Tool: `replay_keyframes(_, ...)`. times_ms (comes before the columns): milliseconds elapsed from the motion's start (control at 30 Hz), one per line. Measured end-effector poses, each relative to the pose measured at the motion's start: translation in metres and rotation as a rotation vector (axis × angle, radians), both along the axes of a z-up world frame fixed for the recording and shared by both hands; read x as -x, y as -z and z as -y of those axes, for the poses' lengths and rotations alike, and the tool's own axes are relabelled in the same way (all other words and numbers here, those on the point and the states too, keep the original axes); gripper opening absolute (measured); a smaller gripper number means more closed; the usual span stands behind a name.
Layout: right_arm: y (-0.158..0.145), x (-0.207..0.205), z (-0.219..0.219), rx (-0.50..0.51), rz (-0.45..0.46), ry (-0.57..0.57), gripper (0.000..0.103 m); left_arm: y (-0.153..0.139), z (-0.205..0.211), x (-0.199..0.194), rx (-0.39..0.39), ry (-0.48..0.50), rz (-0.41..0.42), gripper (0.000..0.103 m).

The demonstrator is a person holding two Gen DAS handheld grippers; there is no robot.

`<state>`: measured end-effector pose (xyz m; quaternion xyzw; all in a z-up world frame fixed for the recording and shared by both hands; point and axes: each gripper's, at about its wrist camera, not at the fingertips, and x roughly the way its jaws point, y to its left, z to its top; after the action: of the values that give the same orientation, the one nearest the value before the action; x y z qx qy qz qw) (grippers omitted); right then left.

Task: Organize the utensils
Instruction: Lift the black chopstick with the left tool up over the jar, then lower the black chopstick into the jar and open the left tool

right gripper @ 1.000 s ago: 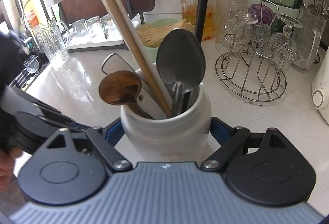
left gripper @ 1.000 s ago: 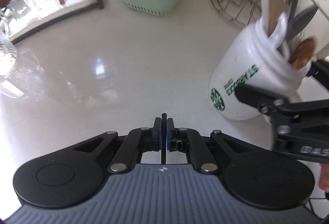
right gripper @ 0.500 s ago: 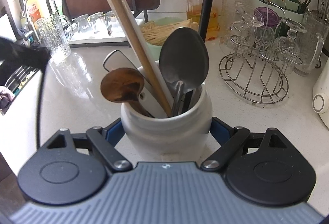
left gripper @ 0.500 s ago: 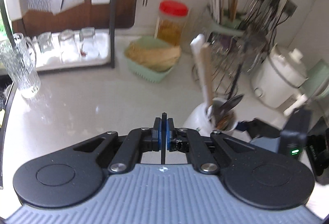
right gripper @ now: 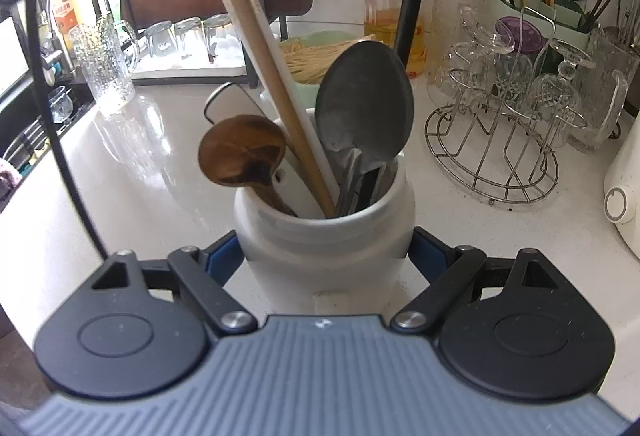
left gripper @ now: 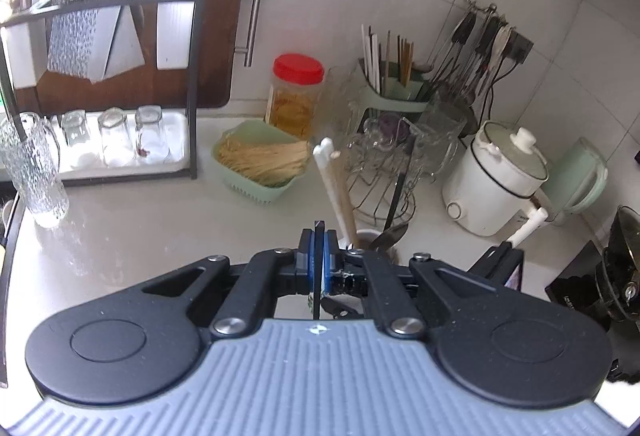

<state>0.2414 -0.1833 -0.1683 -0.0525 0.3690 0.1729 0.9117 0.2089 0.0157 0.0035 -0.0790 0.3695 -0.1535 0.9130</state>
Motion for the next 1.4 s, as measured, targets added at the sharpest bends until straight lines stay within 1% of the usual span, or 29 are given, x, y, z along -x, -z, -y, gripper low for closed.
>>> replay_keyframes(167,0.001,0.001,0.0,-0.004,0.005,0.007,0.09,-0.023,-0.003,0.001,0.008,0.017,0.037,0.005)
replay_keyframes(333,0.001,0.001,0.0,-0.005,0.009,0.009,0.09,-0.055,-0.003,0.002,0.009,0.052,0.09,0.005)
replay_keyframes(500,0.002,0.002,0.0,-0.008,0.013,0.015,0.09,-0.088,-0.008,-0.002,0.041,0.068,0.132,0.005)
replay_keyframes(700,0.002,0.002,0.001,-0.015,0.013,0.019,0.09,-0.116,0.0,-0.008,0.016,0.123,0.186,0.005)
replay_keyframes(900,0.002,0.002,0.0,-0.019,0.015,0.022,0.09,-0.131,0.01,-0.013,0.009,0.17,0.212,0.005)
replay_keyframes(1067,0.003,0.002,0.0,-0.023,0.018,0.022,0.09,-0.136,0.019,-0.016,0.017,0.195,0.227,0.005)
replay_keyframes(1233,0.004,0.0,0.0,-0.023,0.019,0.015,0.09,-0.131,0.029,-0.025,0.022,0.208,0.22,0.005)
replay_keyframes(1333,0.004,0.0,0.0,-0.025,0.02,0.012,0.09,-0.124,0.037,-0.031,-0.015,0.194,0.233,0.005)
replay_keyframes(1400,0.004,0.0,0.0,-0.026,0.022,0.012,0.09,-0.116,0.041,-0.038,-0.018,0.194,0.22,0.005)
